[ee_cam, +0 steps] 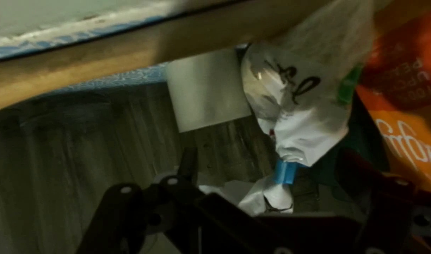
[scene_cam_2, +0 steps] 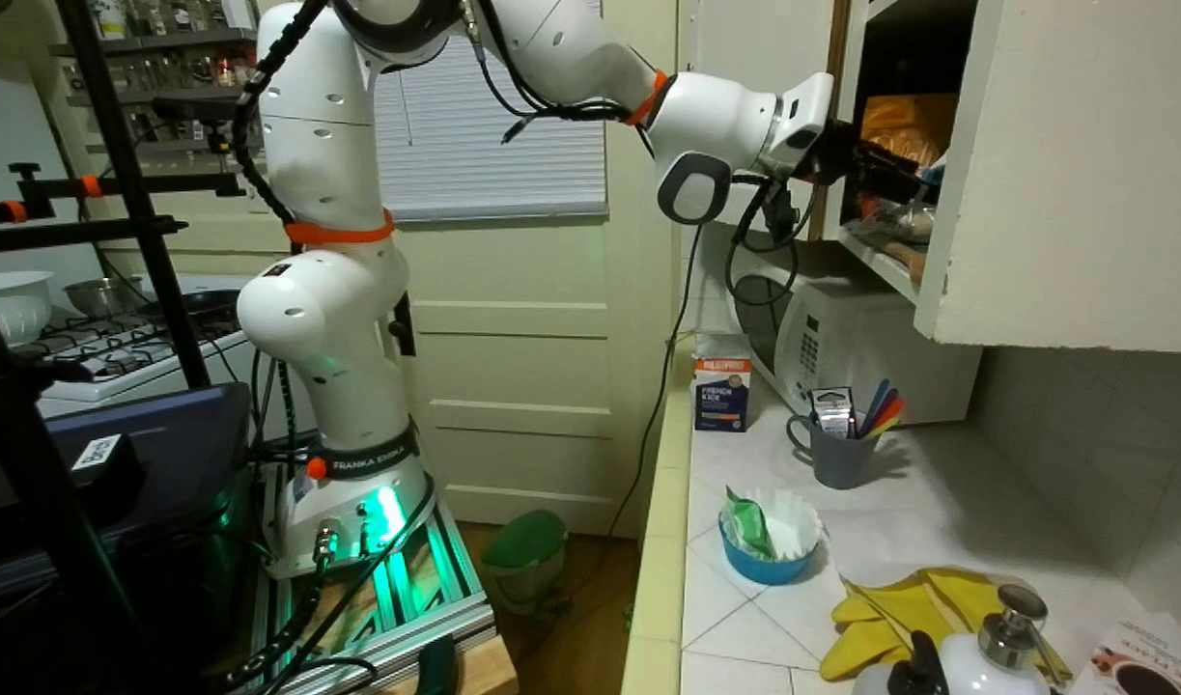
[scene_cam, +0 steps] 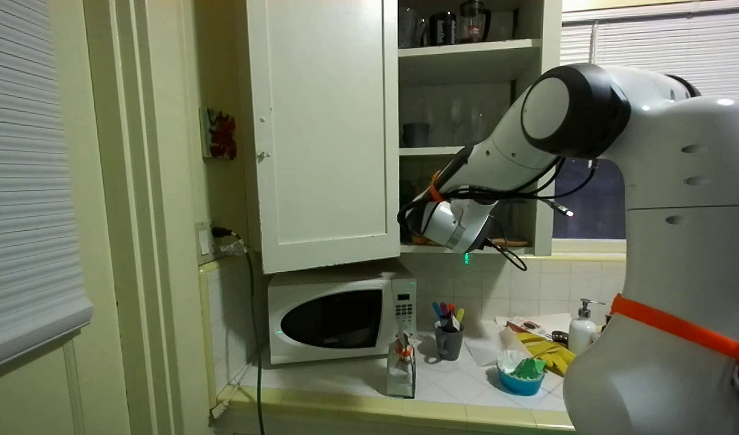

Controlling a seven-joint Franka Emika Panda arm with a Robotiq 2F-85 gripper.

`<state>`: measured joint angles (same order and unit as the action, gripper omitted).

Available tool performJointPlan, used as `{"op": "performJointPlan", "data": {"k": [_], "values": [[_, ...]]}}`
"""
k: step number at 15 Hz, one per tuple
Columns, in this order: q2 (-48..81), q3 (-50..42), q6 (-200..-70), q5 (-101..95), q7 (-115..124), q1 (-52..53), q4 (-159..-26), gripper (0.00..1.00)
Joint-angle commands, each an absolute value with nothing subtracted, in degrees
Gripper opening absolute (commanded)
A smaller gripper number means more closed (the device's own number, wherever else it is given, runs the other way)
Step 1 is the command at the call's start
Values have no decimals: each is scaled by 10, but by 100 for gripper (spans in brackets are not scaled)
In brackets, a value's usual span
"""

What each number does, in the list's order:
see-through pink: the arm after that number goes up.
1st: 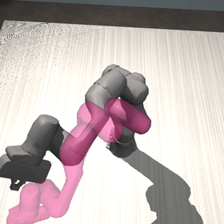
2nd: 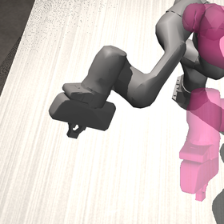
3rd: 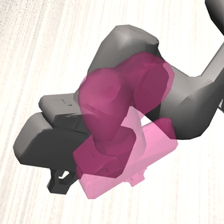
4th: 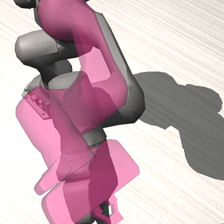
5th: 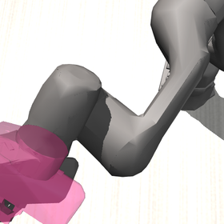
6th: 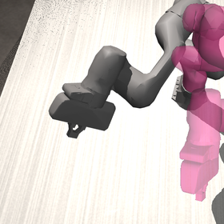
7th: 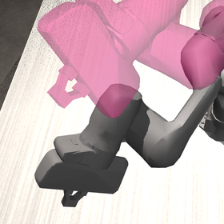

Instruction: Remove the object from the cabinet and place it on the counter top

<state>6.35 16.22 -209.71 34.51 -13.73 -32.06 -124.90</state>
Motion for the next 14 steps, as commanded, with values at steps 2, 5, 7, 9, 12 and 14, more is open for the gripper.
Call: {"op": "performJointPlan", "data": {"k": [2,5,7,9,12,14], "values": [[95,161,-2091,390,-165,-300,-1200,74],[100,160,-2089,401,-172,-289,-1187,50],[100,158,-2087,408,-176,-283,-1185,35],[98,157,-2085,415,-181,-279,-1187,20],[96,154,-2083,436,-194,-275,-1189,1],[92,156,-2081,448,-195,-275,-1188,3]]}}
